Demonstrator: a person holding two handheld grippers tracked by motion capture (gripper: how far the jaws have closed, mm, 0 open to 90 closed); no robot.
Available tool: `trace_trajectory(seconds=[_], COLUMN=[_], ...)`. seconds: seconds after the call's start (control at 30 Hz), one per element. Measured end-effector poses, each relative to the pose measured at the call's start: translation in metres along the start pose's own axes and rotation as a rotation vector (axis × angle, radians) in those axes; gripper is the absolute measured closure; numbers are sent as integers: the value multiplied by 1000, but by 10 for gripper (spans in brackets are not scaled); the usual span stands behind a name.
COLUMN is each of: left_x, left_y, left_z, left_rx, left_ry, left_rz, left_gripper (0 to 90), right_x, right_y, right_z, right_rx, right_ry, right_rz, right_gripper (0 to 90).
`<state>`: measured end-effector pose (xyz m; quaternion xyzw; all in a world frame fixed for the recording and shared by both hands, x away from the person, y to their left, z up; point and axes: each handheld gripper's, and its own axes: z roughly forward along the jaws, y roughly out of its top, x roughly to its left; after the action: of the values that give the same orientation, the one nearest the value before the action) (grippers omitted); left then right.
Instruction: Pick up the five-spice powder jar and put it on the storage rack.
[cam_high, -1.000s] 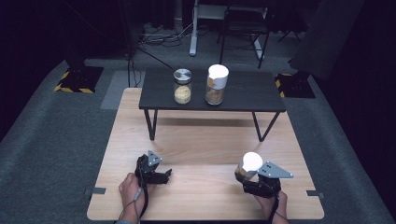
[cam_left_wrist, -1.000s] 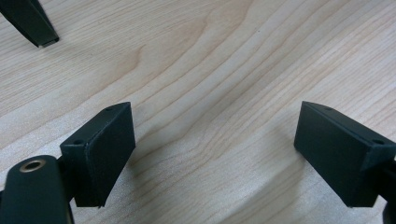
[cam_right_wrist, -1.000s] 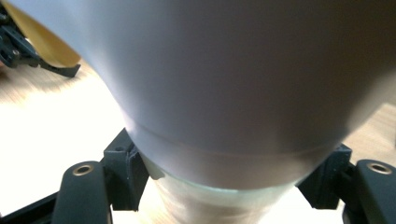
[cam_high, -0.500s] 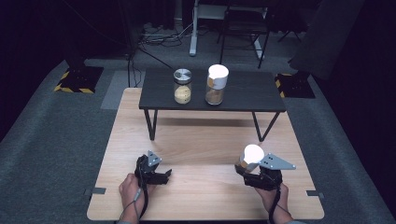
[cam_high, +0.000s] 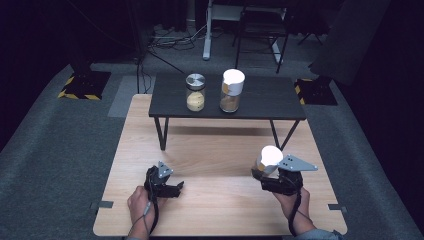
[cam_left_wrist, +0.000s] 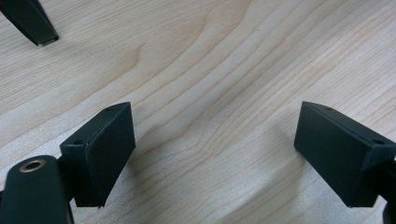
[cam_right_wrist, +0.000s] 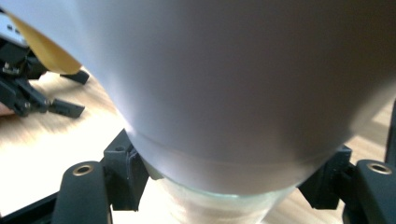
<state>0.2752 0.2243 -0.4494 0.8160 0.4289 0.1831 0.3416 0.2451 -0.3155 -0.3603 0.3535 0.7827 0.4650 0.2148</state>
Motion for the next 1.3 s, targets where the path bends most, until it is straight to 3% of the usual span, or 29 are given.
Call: trace_trajectory(seconds=[0.37,1.07,1.3], left_x=[1,1,2], left_y=[0,0,0], left_z=[0,0,0], left_rx=[0,1,2], left_ry=[-3,-4,-5], left_rz=[-5,-4,-6], left_gripper=[124,124,124], right_x=[-11,-32,-41], right_y=[43,102,120], right_z=[-3,1,2], right_rx=[-6,-1,-9], right_ry=[-26,-75,-76], right_rz=[16,24,50], right_gripper=[302,302,302])
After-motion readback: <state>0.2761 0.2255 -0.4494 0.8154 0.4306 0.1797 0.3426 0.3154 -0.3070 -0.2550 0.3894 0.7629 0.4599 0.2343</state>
